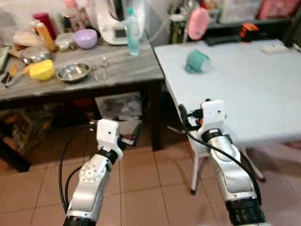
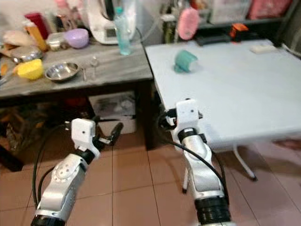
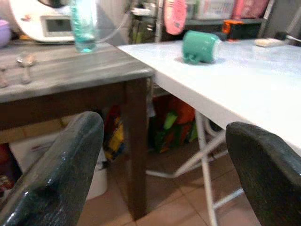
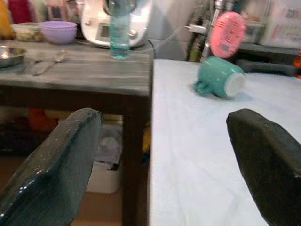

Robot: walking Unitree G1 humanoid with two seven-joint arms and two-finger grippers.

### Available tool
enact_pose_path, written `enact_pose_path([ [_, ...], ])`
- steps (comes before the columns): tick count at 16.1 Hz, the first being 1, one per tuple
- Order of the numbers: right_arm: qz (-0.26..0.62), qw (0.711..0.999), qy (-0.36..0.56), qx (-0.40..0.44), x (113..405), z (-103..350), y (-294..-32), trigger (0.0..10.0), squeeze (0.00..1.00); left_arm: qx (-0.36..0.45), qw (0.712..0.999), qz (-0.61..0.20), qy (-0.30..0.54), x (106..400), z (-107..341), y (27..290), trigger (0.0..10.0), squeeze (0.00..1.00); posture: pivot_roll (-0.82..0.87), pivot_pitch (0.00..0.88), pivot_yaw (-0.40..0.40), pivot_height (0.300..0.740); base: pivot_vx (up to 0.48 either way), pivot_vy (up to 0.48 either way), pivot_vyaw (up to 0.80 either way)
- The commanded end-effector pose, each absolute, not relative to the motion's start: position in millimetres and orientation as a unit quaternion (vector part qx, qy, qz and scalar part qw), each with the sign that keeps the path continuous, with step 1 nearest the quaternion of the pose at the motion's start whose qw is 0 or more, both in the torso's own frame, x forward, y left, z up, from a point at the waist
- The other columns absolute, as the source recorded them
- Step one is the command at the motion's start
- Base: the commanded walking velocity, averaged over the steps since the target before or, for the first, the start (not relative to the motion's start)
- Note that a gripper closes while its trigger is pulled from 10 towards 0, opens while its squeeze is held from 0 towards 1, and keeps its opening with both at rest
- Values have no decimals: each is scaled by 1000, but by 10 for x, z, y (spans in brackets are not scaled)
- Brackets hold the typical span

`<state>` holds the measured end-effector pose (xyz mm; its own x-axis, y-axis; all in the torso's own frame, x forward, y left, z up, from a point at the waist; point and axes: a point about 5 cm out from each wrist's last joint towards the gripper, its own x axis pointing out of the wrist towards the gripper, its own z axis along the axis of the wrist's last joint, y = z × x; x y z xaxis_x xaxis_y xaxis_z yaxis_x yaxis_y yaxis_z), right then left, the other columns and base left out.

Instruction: Setting the table

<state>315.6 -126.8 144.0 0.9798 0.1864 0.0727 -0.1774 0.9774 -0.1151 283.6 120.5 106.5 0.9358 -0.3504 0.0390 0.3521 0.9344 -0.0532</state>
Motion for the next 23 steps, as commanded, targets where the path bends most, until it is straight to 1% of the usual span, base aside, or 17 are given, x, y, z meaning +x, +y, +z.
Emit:
enact_pose_path([
  [1, 105, 992, -58, -49, 3160, 1520, -1163, 10000, 0, -17, 985, -169, -17, 2845, 1085, 1305, 10000, 0, -26, 0, 41, 740, 424, 0, 400],
  [8, 102, 993, -52, -38, 3162, 1509, -1173, 10000, 0, -16, 985, -173, -15, 2856, 1076, 1290, 10000, 0, -30, 0, 46, 740, 425, 0, 0],
  [15, 107, 992, -50, -33, 3164, 1508, -1155, 10000, 0, -15, 984, -176, -11, 2864, 1063, 1276, 10000, 0, -29, 0, 44, 740, 419, 0, -513],
  [21, 111, 992, -48, -30, 3166, 1504, -1131, 10000, 0, -11, 984, -175, -3, 2851, 1032, 1284, 10000, 0, -25, 0, 41, 740, 0, 0, -578],
  [23, 110, 992, -49, -31, 3174, 1512, -1132, 10000, 0, -9, 984, -175, -2, 2853, 1030, 1282, 10000, 0, -25, 0, 41, 740, 0, 0, 0],
])
